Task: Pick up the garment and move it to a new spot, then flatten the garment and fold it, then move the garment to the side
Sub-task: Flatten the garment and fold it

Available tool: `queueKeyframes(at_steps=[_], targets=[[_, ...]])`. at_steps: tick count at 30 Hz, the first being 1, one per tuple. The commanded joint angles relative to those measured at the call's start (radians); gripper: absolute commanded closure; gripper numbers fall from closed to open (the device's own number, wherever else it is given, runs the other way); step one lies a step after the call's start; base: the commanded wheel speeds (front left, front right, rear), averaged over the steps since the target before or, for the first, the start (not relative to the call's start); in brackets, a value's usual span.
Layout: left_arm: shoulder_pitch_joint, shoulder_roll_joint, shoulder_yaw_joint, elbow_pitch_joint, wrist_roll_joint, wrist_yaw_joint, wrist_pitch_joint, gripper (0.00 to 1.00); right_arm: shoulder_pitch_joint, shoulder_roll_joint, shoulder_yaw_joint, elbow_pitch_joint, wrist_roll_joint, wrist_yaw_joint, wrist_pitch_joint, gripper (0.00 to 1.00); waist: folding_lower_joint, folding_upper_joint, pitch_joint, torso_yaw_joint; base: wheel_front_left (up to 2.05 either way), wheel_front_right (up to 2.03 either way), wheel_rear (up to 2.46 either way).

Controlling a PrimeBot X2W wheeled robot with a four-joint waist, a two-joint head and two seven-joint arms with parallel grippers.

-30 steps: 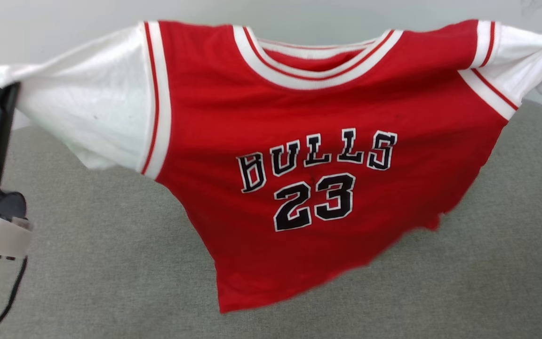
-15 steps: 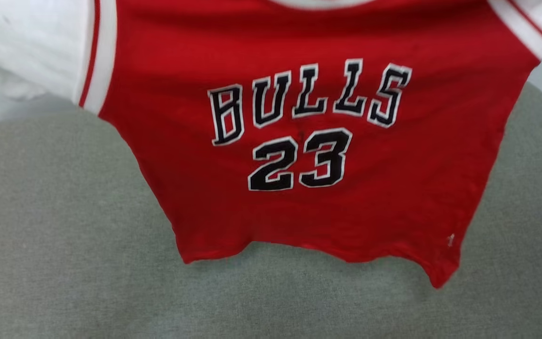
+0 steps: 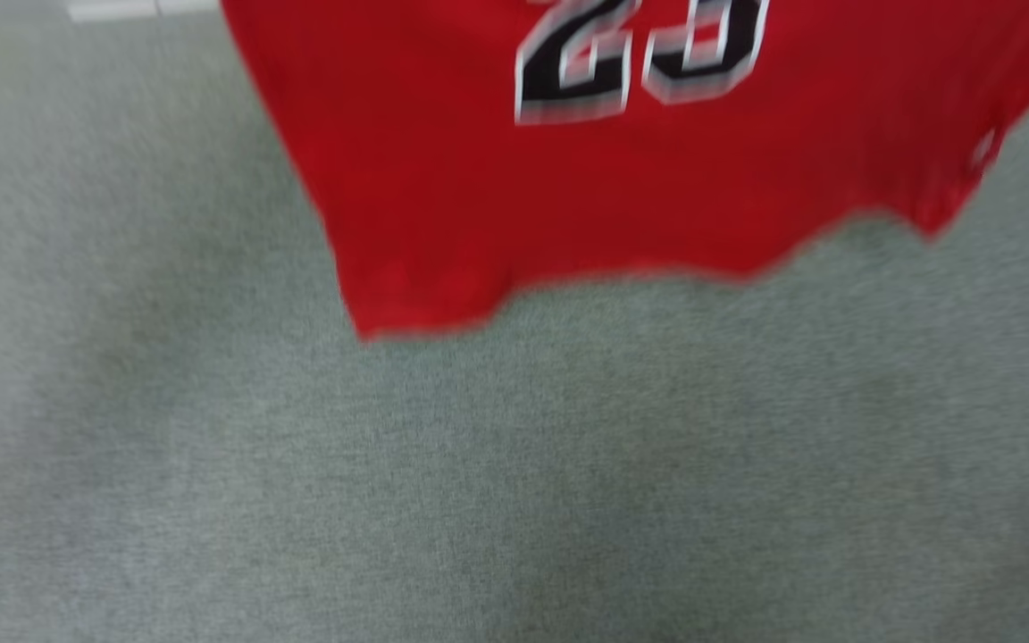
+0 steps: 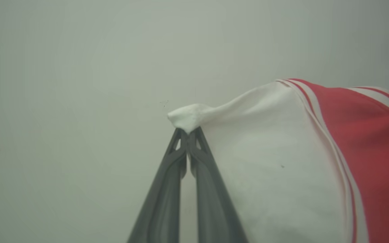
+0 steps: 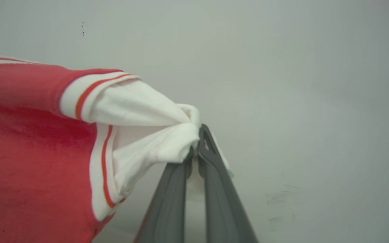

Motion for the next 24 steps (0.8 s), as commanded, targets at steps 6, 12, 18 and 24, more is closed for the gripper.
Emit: queueKeyframes(at_steps=[6,12,18,24], targets=[[-0.35,-0.098,-0.097,0.229,0.076,-0.055,-0.051,1.0,-0.261,0.011,0.039,0.174,-0.09,-0.001,-0.063,1.0,-0.0001,0.0,0.243,0.049,0.0,0.0,0.0],[-0.539,-0.184,-0.142,0.424,0.126,-0.077,-0.141,1.0,-0.443,0.063,0.039,0.358,-0.153,-0.001,-0.153,1.0,-0.0001,0.0,0.318,0.069,0.0,0.0,0.0],[-0.573,-0.242,-0.184,0.556,0.161,-0.1,-0.239,1.0,-0.499,0.087,0.07,0.499,-0.202,-0.001,-0.245,1.0,-0.0001,0.0,0.352,0.091,0.0,0.0,0.0],[-0.461,-0.29,-0.23,0.621,0.165,-0.112,-0.325,1.0,-0.395,0.114,0.098,0.59,-0.19,-0.001,-0.33,1.0,-0.0001,0.0,0.351,0.112,0.0,0.0,0.0]])
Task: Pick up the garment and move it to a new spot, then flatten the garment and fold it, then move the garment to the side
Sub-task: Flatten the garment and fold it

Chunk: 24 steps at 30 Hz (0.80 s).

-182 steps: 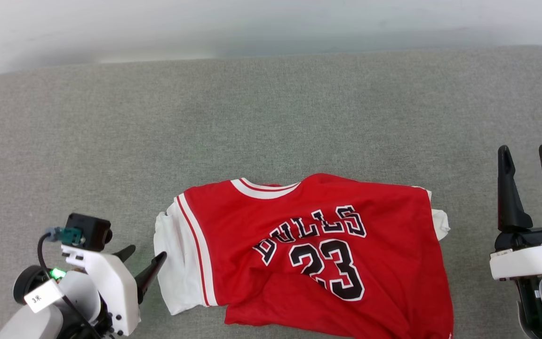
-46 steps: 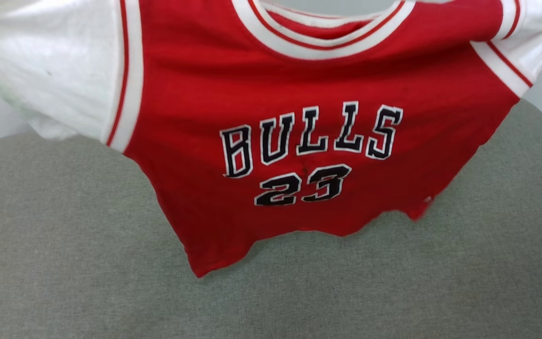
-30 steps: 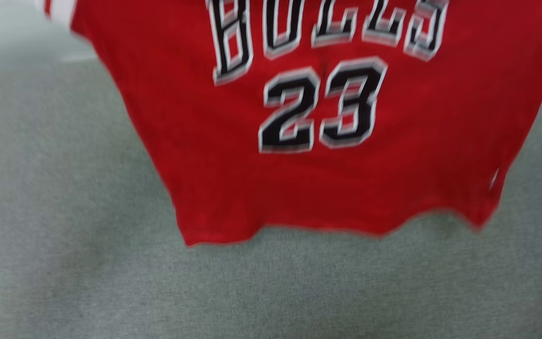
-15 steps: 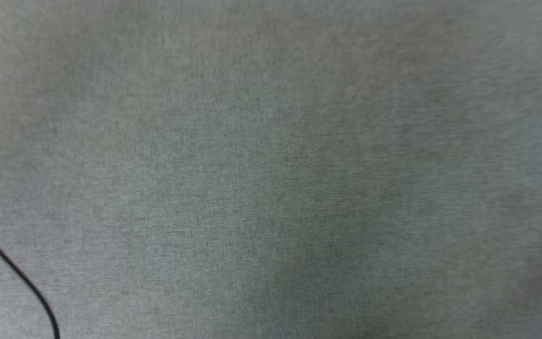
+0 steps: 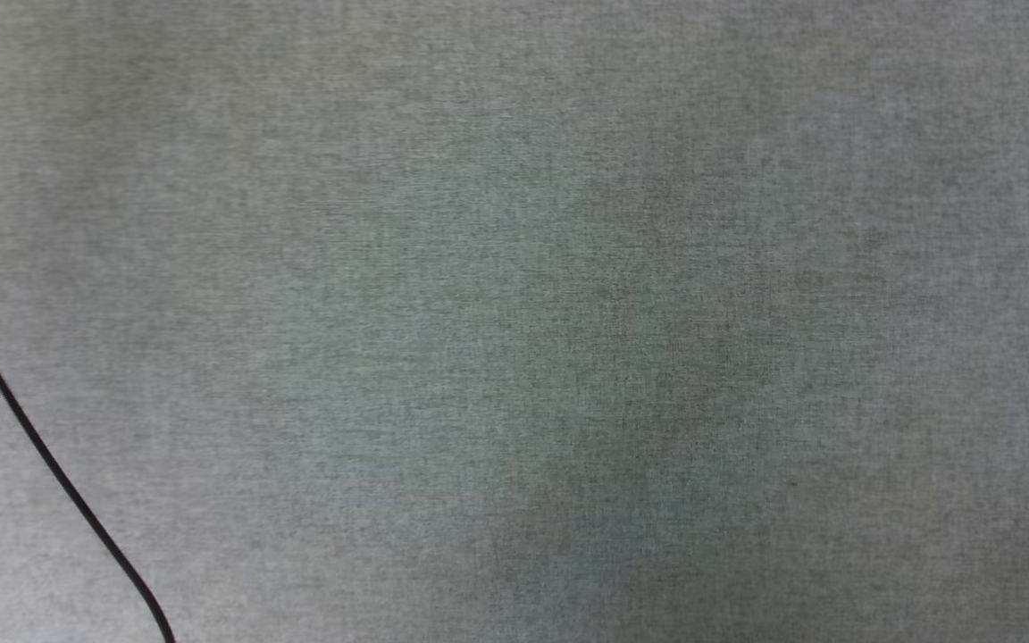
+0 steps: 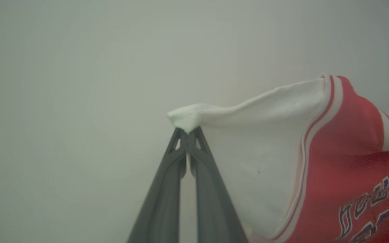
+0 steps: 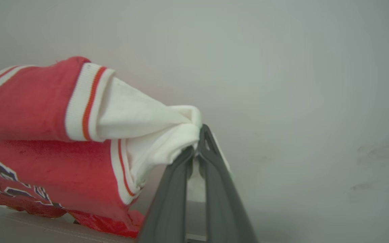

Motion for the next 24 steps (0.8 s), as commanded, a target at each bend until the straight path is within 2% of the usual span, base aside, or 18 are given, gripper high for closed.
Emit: queueKeyframes(at_steps=[1,7,13,19,24], targets=[[0.071,-0.022,-0.014,0.015,-0.004,0.002,-0.026,1.0,0.062,0.001,0.013,0.024,0.01,-0.001,-0.025,1.0,-0.0002,0.0,-0.008,0.011,0.0,0.0,0.0],[0.306,-0.055,-0.052,0.015,-0.019,0.01,-0.069,1.0,0.26,-0.023,0.092,-0.009,0.071,-0.001,-0.036,1.0,-0.0002,0.0,-0.077,0.027,0.0,0.0,0.0],[0.569,-0.042,-0.079,-0.012,-0.046,0.014,-0.081,1.0,0.497,-0.063,0.142,-0.077,0.165,-0.001,-0.014,1.0,-0.0002,0.0,-0.176,0.022,0.0,0.0,0.0],[0.824,-0.046,-0.075,-0.072,-0.091,0.049,-0.088,1.0,0.758,-0.13,0.18,-0.16,0.219,-0.001,0.001,1.0,-0.0002,0.0,-0.285,0.035,0.0,0.0,0.0],[1.011,-0.009,-0.087,-0.095,-0.122,0.065,-0.073,1.0,0.952,-0.175,0.2,-0.226,0.247,-0.001,0.013,1.0,-0.0002,0.0,-0.365,0.033,0.0,0.0,0.0]])
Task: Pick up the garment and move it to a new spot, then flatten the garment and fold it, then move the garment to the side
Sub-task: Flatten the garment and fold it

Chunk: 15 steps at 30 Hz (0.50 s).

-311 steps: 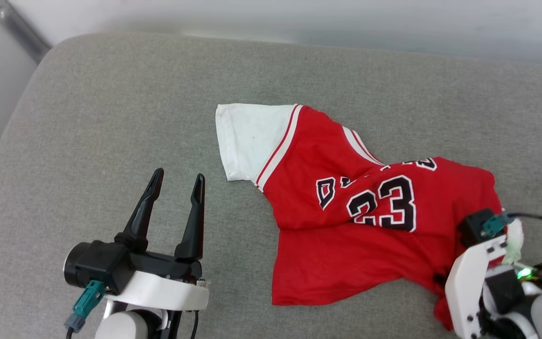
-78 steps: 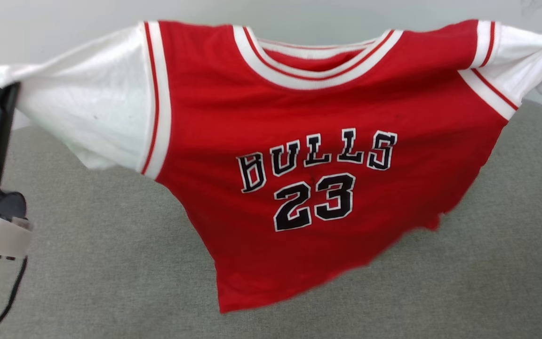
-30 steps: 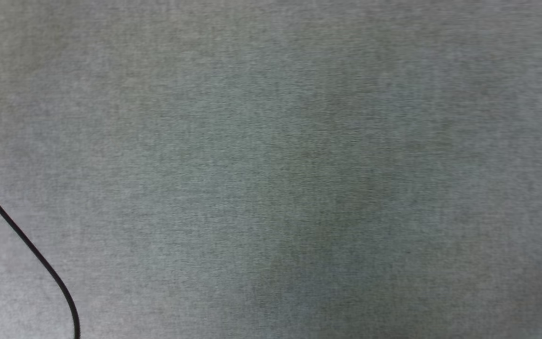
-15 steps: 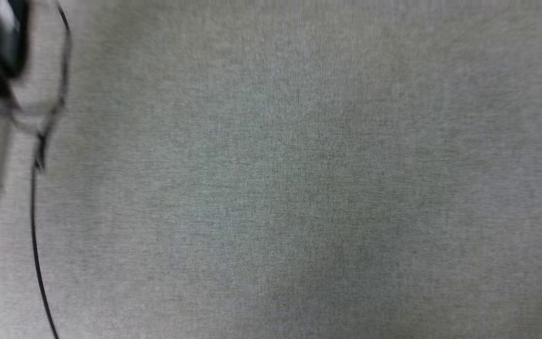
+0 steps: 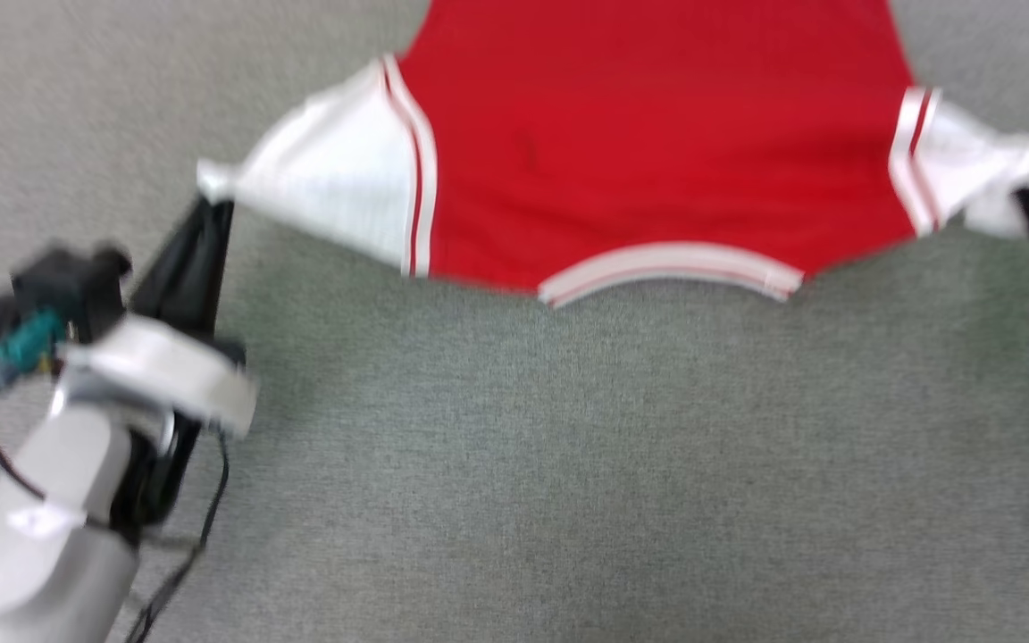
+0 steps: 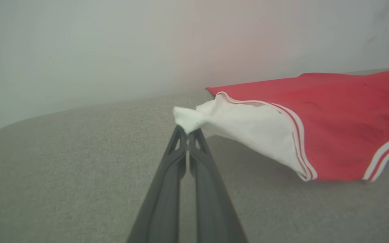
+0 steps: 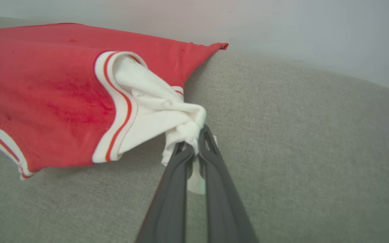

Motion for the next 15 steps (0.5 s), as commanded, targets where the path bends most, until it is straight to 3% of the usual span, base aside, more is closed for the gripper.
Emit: queueKeyframes(at_steps=[1,8,15], targets=[[0.049,0.023,0.005,-0.006,-0.01,0.009,0.006,1.0,0.048,-0.014,-0.003,-0.017,0.013,-0.001,0.0,1.0,0.0002,0.0,-0.059,-0.003,0.0,0.0,0.0],[0.253,0.09,0.008,-0.048,-0.053,0.032,0.036,1.0,0.227,-0.037,-0.018,-0.051,0.053,-0.001,0.054,1.0,0.0002,0.0,-0.16,-0.022,0.0,0.0,0.0],[0.414,0.114,0.0,-0.112,-0.086,0.067,0.056,1.0,0.373,-0.061,-0.02,-0.086,0.061,-0.002,0.117,1.0,0.0002,0.0,-0.225,-0.043,0.0,0.0,0.0]])
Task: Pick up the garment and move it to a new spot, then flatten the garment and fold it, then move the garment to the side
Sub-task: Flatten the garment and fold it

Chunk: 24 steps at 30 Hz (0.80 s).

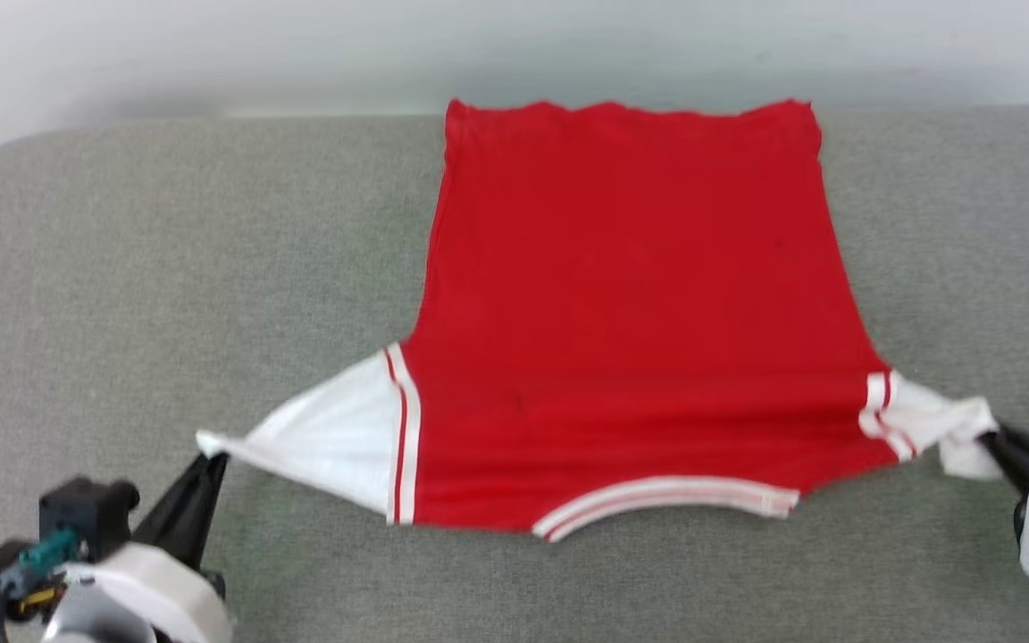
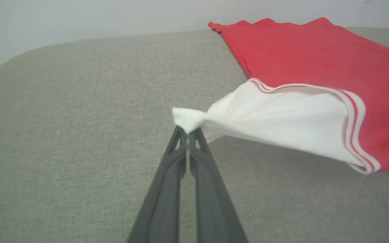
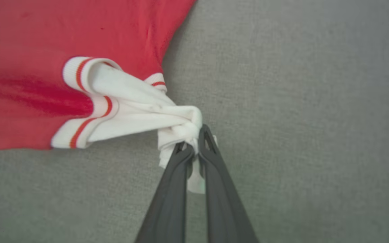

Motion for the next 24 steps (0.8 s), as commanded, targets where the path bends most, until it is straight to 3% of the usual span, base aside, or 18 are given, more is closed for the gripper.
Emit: queueKeyframes(at_steps=[1,9,17,18,19,20,24], targets=[[0.012,0.01,0.006,0.001,-0.002,0.01,-0.001,1.0,0.021,-0.009,-0.008,-0.002,0.006,-0.002,0.004,1.0,0.0003,0.0,-0.02,-0.014,0.0,0.0,0.0],[0.196,0.021,0.021,-0.084,-0.053,0.059,-0.013,1.0,0.203,-0.032,-0.038,-0.084,0.041,-0.002,0.08,1.0,0.0003,0.0,-0.056,-0.038,0.0,0.0,0.0],[0.254,0.006,-0.037,-0.092,-0.042,0.052,0.004,1.0,0.276,-0.013,-0.068,-0.092,0.031,-0.002,0.123,1.0,0.0003,0.0,-0.058,-0.047,0.0,0.0,0.0],[0.249,0.004,-0.043,-0.092,-0.039,0.049,0.006,1.0,0.275,-0.011,-0.073,-0.094,0.031,-0.002,0.131,0.94,0.0003,0.0,-0.058,-0.046,0.0,0.0,0.0],[0.243,0.0,-0.046,-0.094,-0.037,0.046,0.006,1.0,0.27,-0.008,-0.084,-0.101,0.03,-0.002,0.133,0.21,0.0003,0.0,-0.058,-0.046,0.0,0.0,0.0],[0.238,-0.003,-0.048,-0.097,-0.034,0.044,0.003,1.0,0.269,-0.003,-0.094,-0.1,0.038,-0.002,0.147,0.0,0.0003,0.0,-0.057,-0.045,0.0,0.0,0.0],[0.228,-0.011,-0.051,-0.118,-0.019,0.04,-0.017,1.0,0.28,0.02,-0.145,-0.108,0.105,-0.001,0.28,0.0,0.0003,0.0,-0.053,-0.044,0.0,0.0,0.0]])
